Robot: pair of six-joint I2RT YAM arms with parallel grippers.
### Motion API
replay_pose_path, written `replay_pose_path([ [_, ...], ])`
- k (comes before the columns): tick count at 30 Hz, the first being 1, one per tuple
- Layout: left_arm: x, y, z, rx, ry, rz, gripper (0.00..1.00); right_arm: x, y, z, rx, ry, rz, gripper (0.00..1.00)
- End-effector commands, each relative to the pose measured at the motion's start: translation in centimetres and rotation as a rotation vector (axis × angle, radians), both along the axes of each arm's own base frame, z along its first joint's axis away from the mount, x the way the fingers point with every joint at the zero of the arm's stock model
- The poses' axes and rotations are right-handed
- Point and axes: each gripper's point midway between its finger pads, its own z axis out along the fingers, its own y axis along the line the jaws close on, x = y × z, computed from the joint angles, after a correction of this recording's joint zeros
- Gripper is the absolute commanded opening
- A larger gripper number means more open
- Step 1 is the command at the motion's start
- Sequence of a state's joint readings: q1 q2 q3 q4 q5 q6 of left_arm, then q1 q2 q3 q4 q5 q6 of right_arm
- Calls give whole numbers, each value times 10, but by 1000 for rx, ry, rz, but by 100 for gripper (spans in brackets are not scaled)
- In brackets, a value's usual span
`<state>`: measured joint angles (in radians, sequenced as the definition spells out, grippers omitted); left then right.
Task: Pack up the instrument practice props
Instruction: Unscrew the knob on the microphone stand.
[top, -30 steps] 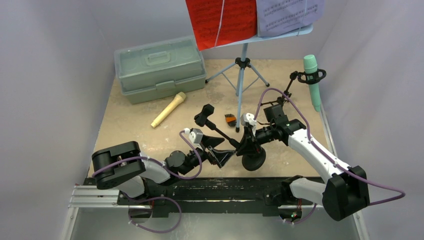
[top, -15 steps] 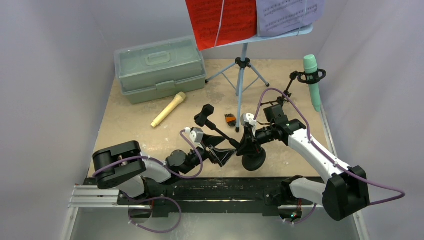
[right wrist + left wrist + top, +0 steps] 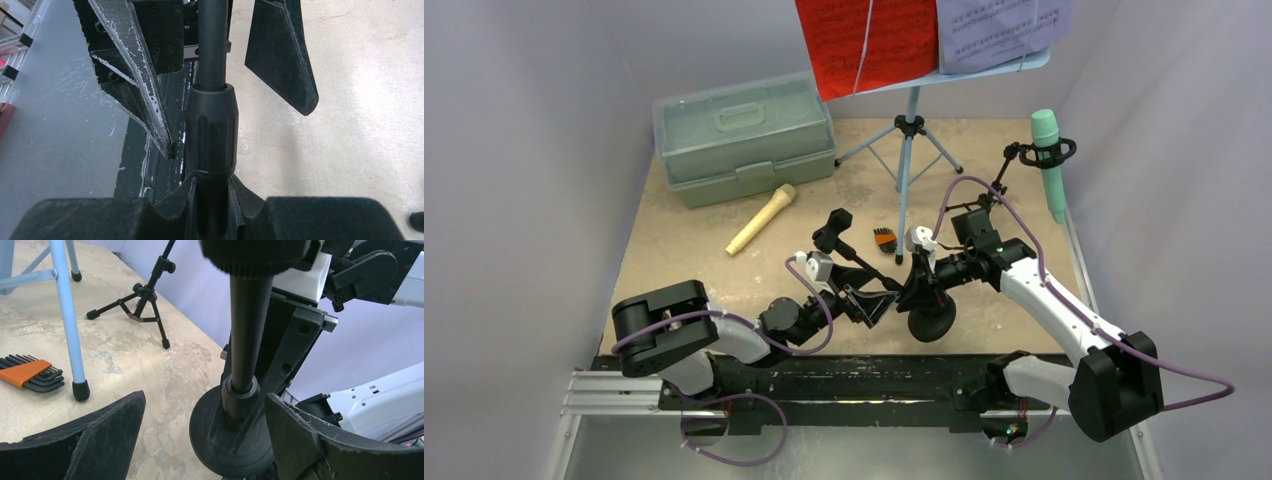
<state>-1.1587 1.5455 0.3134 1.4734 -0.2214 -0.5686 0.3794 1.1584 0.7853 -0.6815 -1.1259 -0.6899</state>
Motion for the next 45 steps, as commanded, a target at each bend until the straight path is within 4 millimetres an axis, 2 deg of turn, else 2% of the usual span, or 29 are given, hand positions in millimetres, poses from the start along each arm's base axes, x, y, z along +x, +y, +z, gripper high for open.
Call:
replay_pose_path([
  [1,-2,13,88,-332,-108,5,84,4,8,28,85,-54,39,0],
  [5,-5,4,90,-342,-101,-29,70,4,8,28,84,-56,38,0],
  [7,-6,2,90,-346,-99,-45,60,4,8,28,84,-57,37,0],
  [8,-7,1,91,-349,-98,-53,51,4,8,28,84,-56,38,0],
  [9,-8,0,92,-353,-97,-58,29,4,8,28,84,-56,38,0],
  [10,-8,0,93,-359,-92,-61,12,4,8,28,83,-56,38,0],
  [11,-8,1,93,-364,-85,-61,0,4,8,28,83,-56,37,0],
  [15,-4,12,95,-401,-36,-2,0,7,8,26,73,-63,25,0],
  [19,4,30,88,-440,95,199,0,18,7,21,41,-77,-22,0],
  [21,8,31,78,-451,245,321,0,25,7,18,21,-78,-64,0],
  [23,15,21,68,-448,444,405,0,34,6,14,-1,-80,-117,0],
  [25,21,8,53,-354,648,515,0,42,5,9,-19,-80,-169,0],
  [28,18,10,48,-189,654,638,0,50,4,6,-34,-78,-219,0],
  [30,14,3,57,-234,656,600,0,52,4,5,-40,-75,-231,0],
  [33,12,2,55,-255,655,571,0,52,4,6,-36,-75,-232,0],
  [34,12,2,54,-245,651,570,1,51,4,6,-33,-73,-229,0],
  [35,11,2,53,-231,645,568,9,50,4,6,-31,-68,-226,0],
  [40,8,4,55,-155,603,545,64,43,7,10,-11,-54,-185,0],
  [41,6,4,55,-126,583,533,72,42,7,11,-7,-54,-178,0],
  [43,3,5,53,-35,515,505,81,39,7,13,0,-56,-160,0],
  [45,-2,5,52,36,452,456,85,35,7,14,8,-60,-138,0],
])
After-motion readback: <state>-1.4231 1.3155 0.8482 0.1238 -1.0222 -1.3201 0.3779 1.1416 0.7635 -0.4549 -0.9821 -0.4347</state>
